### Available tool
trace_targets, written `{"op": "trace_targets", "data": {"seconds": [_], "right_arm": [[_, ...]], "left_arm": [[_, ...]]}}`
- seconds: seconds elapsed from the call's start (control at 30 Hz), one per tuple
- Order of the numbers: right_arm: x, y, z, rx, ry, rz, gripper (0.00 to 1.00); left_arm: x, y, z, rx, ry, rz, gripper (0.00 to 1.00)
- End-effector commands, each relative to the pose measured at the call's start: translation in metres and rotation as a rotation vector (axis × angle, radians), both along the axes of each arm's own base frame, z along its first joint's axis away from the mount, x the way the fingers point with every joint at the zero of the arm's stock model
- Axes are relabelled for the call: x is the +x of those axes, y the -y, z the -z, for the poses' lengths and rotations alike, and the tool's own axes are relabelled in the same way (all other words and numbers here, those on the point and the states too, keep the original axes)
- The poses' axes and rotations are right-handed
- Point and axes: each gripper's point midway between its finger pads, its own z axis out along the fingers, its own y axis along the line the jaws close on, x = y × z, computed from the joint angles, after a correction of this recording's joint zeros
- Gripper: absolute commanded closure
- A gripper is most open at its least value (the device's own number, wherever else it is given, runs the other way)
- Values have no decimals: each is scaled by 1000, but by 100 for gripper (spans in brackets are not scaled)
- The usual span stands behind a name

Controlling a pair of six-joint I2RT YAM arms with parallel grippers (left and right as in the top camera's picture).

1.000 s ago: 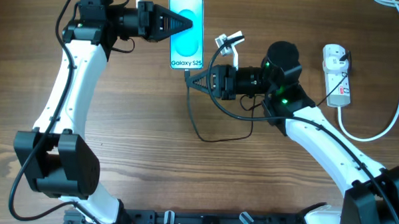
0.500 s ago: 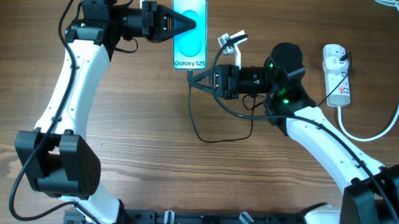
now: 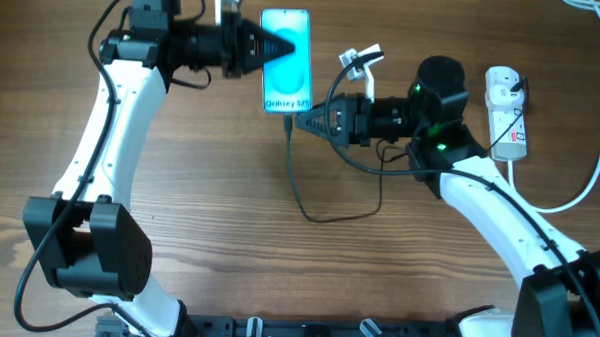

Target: Plug charger to phone and switch on socket

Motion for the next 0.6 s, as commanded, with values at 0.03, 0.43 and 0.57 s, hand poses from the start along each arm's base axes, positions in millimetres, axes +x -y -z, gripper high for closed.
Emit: {"op": "trace_targets", "data": {"seconds": [0.03, 0.43, 0.57], "right_arm": [[27, 24, 29, -103, 56, 126, 43], [58, 72, 108, -588, -32, 427, 48], [59, 88, 111, -714, -49, 468, 48]], "left_arm": [[4, -17, 47, 252, 46, -76, 96], [4, -41, 169, 505, -121, -108, 96], [14, -42, 195, 524, -132, -112, 96]]}}
